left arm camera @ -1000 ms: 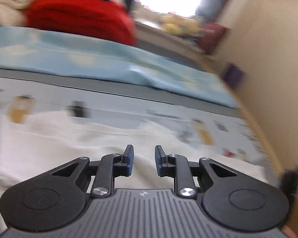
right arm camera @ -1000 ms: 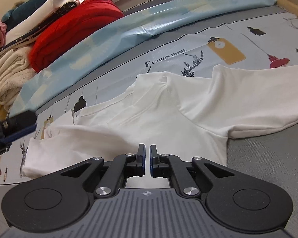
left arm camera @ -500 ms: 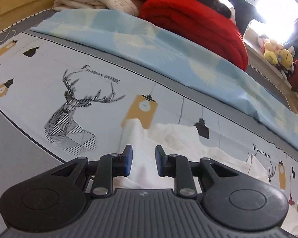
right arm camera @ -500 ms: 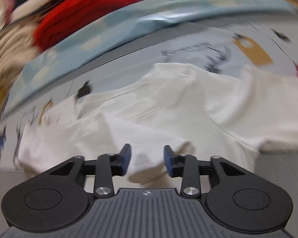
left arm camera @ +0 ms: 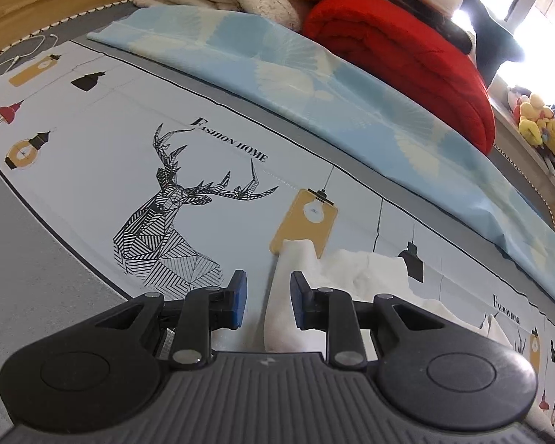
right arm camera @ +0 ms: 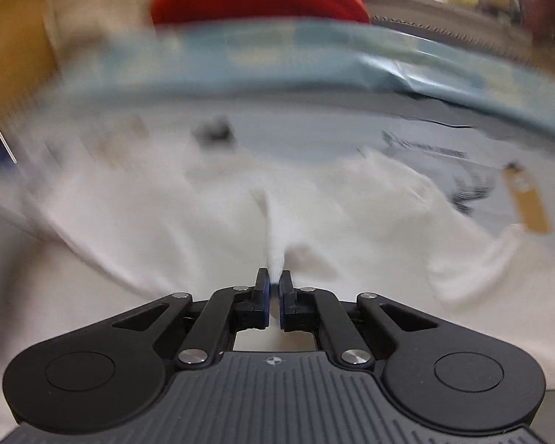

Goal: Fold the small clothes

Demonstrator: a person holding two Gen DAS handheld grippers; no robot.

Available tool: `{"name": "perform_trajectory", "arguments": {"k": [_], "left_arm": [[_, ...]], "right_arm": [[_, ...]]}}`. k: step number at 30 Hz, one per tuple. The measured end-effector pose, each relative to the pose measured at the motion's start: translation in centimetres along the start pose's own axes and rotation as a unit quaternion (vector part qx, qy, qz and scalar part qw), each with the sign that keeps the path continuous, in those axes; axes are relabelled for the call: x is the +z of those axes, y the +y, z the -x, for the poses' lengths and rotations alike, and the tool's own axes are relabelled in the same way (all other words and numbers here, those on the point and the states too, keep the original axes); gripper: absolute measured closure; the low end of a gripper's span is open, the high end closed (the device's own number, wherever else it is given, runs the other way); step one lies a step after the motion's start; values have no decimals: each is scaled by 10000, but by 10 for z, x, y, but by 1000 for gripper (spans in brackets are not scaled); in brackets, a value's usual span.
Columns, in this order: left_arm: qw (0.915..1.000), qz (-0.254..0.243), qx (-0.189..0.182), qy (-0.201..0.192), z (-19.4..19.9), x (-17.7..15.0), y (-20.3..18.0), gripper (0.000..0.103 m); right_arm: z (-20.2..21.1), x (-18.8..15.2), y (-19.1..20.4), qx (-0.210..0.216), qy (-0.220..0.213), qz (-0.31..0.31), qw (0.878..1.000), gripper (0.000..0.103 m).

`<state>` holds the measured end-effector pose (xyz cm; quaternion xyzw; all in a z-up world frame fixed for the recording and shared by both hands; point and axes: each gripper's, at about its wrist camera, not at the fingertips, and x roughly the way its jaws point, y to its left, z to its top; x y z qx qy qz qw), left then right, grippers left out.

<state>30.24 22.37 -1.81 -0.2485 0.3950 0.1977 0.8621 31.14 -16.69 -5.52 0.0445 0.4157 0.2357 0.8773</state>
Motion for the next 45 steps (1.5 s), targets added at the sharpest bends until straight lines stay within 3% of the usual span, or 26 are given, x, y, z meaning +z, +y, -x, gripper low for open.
{"name": "perform_trajectory", "arguments": {"k": [1, 2, 3, 4, 7, 8, 10, 12, 15, 17, 18, 21, 25, 28, 31, 32, 33, 36, 39, 41, 43, 45], "left_arm": [[10000, -16, -15, 0, -1, 0, -1, 75], [10000, -39, -19, 5, -1, -1, -1, 75], [10000, -72, -11, 12, -2, -2, -2, 75], [9999, -102, -8, 23, -3, -2, -4, 75], [9996, -254, -48, 118, -8, -5, -9, 75], [9994, -309, -60, 151, -10, -7, -11, 75], [9989, -423, -84, 201, -13, -9, -16, 75], [9985, -477, -104, 236, -15, -11, -19, 75], [9982, -497, -105, 321, -19, -14, -21, 75], [9981, -494, -102, 343, -20, -15, -21, 75], [9982, -490, -95, 339, -20, -15, -21, 75], [9981, -497, -89, 351, -20, -15, -22, 75], [9971, -567, -194, 473, -22, -17, -24, 74], [9957, -654, -276, 603, -26, -19, -23, 74], [9938, -690, -351, 796, -32, -23, -22, 74], [9931, -697, -365, 875, -35, -25, -21, 74], [9924, -701, -378, 943, -37, -27, -21, 74], [9902, -742, -406, 1110, -42, -32, -21, 74], [9879, -892, -406, 1202, -43, -35, -21, 74], [9828, -1242, -204, 1350, -45, -40, -23, 72], [9692, -1933, 226, 1512, -51, -51, -25, 72], [9640, -2137, 589, 1468, -54, -56, -19, 72]], "right_arm": [[11, 8, -15, 600, -278, -644, 9957, 99], [23, 14, -37, 1235, -607, -1436, 9800, 99], [33, 17, -59, 1613, -937, -2114, 9594, 99], [41, 20, -74, 1595, -1149, -2368, 9515, 99], [49, 20, -111, 623, -1312, -2630, 9538, 99], [47, 18, -122, 298, -1215, -2808, 9516, 95], [40, 11, -135, -541, -947, -2843, 9525, 95], [35, 5, -143, -1123, -668, -2925, 9473, 95], [36, 0, -148, -1042, -643, -3185, 9400, 95], [36, 0, -145, -1000, -652, -3167, 9410, 77], [36, -1, -146, -941, -643, -3175, 9414, 75], [21, -6, -137, -668, -255, -3273, 9422, 74], [-3, -17, -138, -886, 369, -3545, 9301, 74], [-10, -24, -143, -1058, 540, -3672, 9225, 74], [-9, -23, -146, -1124, 383, -3715, 9208, 76], [-7, -24, -145, -1116, 298, -3712, 9213, 92], [-5, -24, -144, -1105, 196, -3679, 9231, 99], [9, -18, -140, -996, -273, -3633, 9259, 99], [38, -3, -131, -659, -1056, -3590, 9250, 99], [58, 1, -126, -735, -1605, -3385, 9243, 99], [61, 1, -129, -1052, -1458, -3413, 9226, 99], [44, -10, -141, -1449, -671, -3590, 9196, 99]]}}
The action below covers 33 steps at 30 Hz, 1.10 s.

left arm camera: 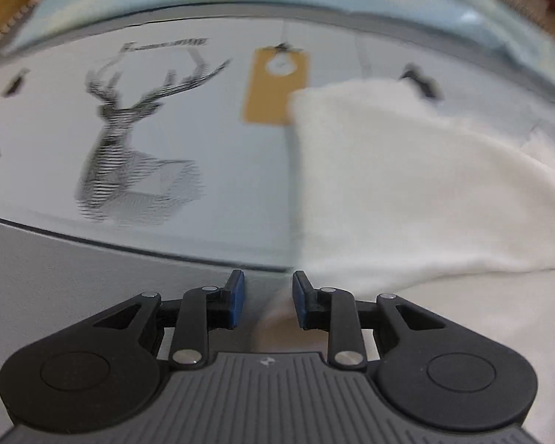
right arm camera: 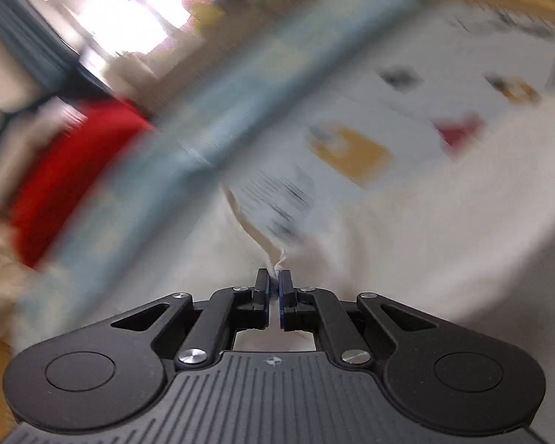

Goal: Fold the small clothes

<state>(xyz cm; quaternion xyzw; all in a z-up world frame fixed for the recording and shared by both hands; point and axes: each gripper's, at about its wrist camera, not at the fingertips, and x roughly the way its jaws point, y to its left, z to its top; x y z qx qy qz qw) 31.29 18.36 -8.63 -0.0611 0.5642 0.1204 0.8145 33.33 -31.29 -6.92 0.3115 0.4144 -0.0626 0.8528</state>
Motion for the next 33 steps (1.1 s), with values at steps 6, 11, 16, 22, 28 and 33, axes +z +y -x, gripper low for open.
{"name": "perform_trajectory", "arguments": {"k": [6, 11, 16, 22, 28, 33], "left_arm": [[9934, 585, -871, -471, 16, 7, 10, 71], [9939, 83, -1067, -266, 6, 1, -12, 68], [9915, -121, -1255, -323, 8, 1, -20, 62], [9918, -573, -1140, -109, -4, -9, -36, 62], [9911, -848, -1021, -68, -10, -13, -42, 62], [9887, -1123, -988, -61, -12, -18, -48, 62]], "right_arm": [[-16, -6, -13, -310, 388, -100, 9987, 95], [-16, -1, -14, -109, 175, -30, 9998, 97], [-11, 7, -11, 181, -42, -43, 9998, 98], [-1, 10, -5, 314, -179, 23, 9993, 98], [-4, 11, -9, 266, -94, -72, 9996, 98], [-4, 10, -9, 243, -75, -63, 9997, 98]]}}
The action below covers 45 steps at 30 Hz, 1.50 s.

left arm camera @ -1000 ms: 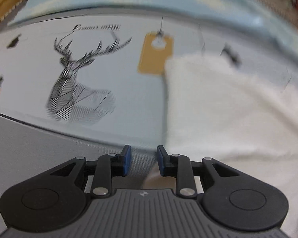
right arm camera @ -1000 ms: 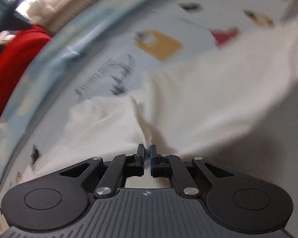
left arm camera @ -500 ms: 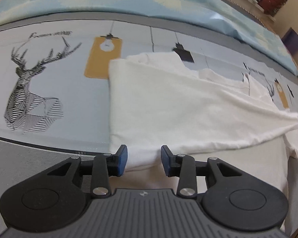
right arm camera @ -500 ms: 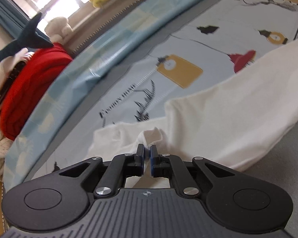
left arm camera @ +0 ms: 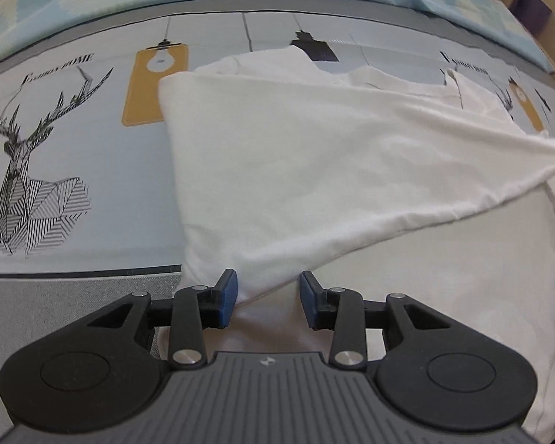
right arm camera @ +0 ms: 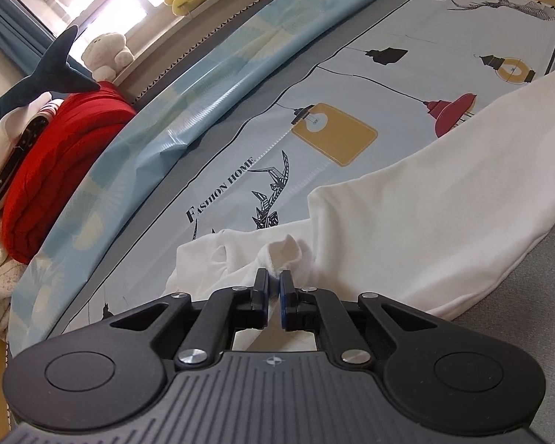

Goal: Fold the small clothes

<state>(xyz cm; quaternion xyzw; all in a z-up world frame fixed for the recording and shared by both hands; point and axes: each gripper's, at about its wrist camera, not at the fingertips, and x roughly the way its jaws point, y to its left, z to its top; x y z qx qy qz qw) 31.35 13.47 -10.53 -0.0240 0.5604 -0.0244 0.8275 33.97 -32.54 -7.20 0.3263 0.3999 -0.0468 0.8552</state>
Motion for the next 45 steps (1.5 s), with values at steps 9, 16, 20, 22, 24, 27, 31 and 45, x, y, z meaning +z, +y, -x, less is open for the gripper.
{"name": "perform_trajectory", "arguments": {"k": [9, 16, 20, 22, 24, 27, 31, 45], "left_arm": [[9995, -66, 203, -241, 15, 5, 7, 103], [9989, -220, 286, -303, 44, 10, 17, 103], [9998, -126, 99, -145, 34, 6, 17, 102], [9990, 7, -112, -436, 42, 8, 18, 99], [9976, 129, -218, -642, 46, 10, 17, 94], [9976, 250, -334, -550, 40, 10, 15, 79], [9980, 148, -449, -413, 26, 6, 7, 73], [9970, -643, 105, -415, 11, 3, -16, 103]], "right_arm": [[0, 1, 0, -11, 33, 46, 10000, 98], [10, 1, 9, -36, 91, 287, 9995, 98], [-9, -8, 0, -774, 594, 489, 9940, 96], [-9, -8, -5, -1140, 487, 414, 9914, 94], [3, -5, 0, -1313, -55, 579, 9896, 92], [14, -3, 9, -916, -459, 733, 9920, 92], [3, -7, 1, -391, 120, 235, 9989, 90], [-26, -19, -20, -648, 803, -374, 9940, 75]]}}
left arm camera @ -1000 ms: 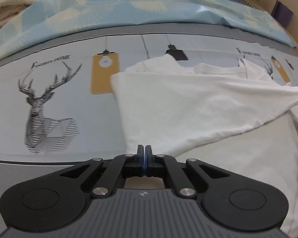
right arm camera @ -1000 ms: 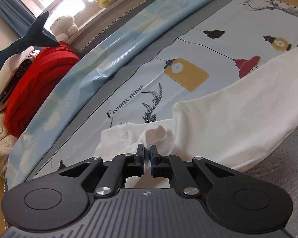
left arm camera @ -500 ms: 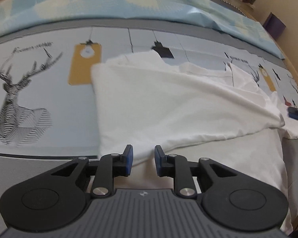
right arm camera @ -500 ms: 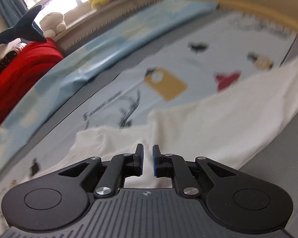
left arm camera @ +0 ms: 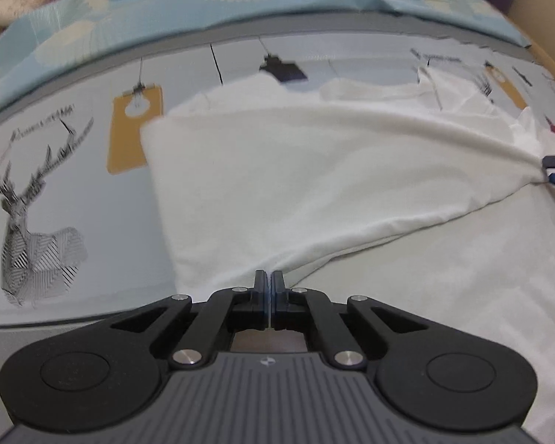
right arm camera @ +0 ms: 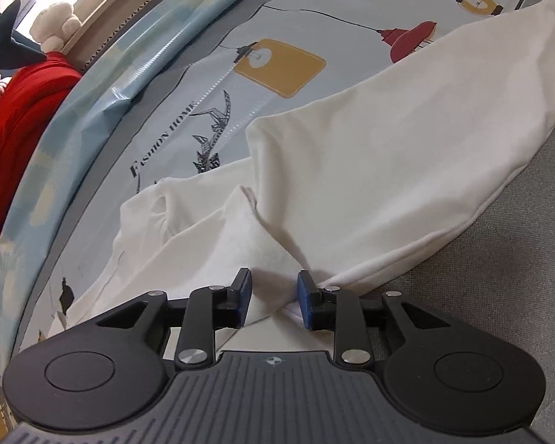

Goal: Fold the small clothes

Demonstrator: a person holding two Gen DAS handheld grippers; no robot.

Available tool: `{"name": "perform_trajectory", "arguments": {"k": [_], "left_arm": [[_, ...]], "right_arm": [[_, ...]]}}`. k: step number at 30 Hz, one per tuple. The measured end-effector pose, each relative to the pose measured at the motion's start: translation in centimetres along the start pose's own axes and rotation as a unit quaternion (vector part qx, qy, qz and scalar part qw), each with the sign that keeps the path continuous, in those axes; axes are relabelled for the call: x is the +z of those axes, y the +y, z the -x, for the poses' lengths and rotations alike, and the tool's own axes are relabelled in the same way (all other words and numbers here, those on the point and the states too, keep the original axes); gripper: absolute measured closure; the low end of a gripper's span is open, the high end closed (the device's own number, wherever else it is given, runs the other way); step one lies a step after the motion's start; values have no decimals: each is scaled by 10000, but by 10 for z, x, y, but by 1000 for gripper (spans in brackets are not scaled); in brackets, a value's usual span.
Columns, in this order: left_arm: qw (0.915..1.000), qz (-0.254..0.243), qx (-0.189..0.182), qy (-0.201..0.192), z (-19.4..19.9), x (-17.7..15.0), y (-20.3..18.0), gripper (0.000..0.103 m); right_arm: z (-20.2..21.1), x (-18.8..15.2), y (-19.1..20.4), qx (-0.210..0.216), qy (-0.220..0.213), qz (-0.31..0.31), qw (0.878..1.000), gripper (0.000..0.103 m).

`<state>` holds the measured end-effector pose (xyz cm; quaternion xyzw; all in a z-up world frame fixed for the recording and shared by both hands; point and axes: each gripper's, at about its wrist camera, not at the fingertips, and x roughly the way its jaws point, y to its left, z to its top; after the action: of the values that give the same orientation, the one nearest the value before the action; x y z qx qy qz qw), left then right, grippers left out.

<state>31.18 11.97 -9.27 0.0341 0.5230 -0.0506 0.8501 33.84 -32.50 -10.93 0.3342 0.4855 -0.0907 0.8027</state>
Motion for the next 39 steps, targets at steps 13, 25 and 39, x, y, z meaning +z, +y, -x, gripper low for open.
{"name": "perform_trajectory", "arguments": {"k": [13, 25, 39], "left_arm": [[9985, -310, -122, 430, 22, -4, 5, 100], [9929, 866, 12, 813, -16, -2, 28, 96], [9946, 962, 332, 195, 15, 25, 2, 73]], "right_arm": [[39, 3, 22, -297, -941, 786, 9920, 103], [-2, -5, 18, -227, 7, 668, 9975, 79], [15, 4, 0, -92, -98, 278, 9995, 71]]}}
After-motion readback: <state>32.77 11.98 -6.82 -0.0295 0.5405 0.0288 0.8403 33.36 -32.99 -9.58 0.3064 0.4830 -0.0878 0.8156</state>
